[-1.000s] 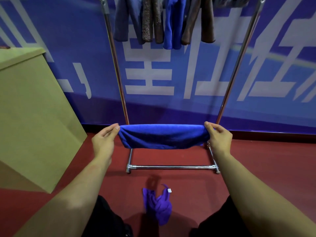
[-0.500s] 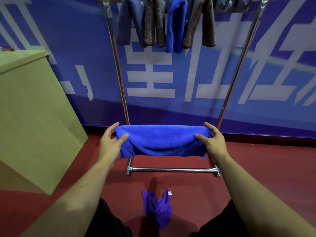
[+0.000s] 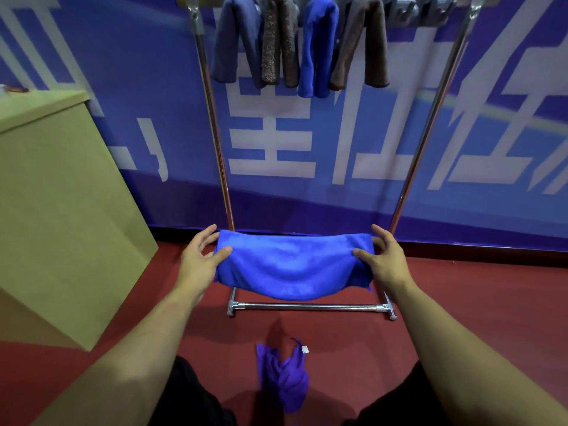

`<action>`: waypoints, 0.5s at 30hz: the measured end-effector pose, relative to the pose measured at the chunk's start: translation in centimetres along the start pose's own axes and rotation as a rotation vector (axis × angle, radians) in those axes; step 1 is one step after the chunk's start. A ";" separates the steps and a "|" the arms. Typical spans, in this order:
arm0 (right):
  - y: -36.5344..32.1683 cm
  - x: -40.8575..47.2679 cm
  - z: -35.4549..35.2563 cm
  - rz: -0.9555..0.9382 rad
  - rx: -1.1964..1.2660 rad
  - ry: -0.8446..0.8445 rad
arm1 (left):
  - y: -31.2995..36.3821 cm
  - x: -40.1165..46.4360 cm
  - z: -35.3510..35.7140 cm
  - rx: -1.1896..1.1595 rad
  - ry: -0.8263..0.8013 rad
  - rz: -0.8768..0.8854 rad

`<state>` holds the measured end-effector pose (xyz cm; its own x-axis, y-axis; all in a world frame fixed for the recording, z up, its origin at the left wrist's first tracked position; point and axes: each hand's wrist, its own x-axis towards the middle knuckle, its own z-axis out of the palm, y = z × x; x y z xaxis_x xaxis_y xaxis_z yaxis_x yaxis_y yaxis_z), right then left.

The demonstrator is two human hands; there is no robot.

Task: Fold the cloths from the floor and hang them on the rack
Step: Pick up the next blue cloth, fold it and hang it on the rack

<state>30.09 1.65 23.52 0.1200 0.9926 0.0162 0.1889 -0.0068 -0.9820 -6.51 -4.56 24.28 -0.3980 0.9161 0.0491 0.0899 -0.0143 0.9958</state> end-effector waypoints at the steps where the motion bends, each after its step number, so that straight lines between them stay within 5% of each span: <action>1: 0.1 0.1 -0.1 -0.004 -0.011 0.013 | -0.1 0.0 0.0 0.005 0.009 0.003; 15: 0.3 0.3 -0.7 0.008 -0.041 0.066 | -0.5 0.4 -0.6 0.052 0.088 -0.001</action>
<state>30.82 1.88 23.35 0.1857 0.9824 0.0222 0.2272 -0.0209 -0.9736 -7.26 -4.46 23.85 -0.4769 0.8771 0.0568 0.1359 0.0098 0.9907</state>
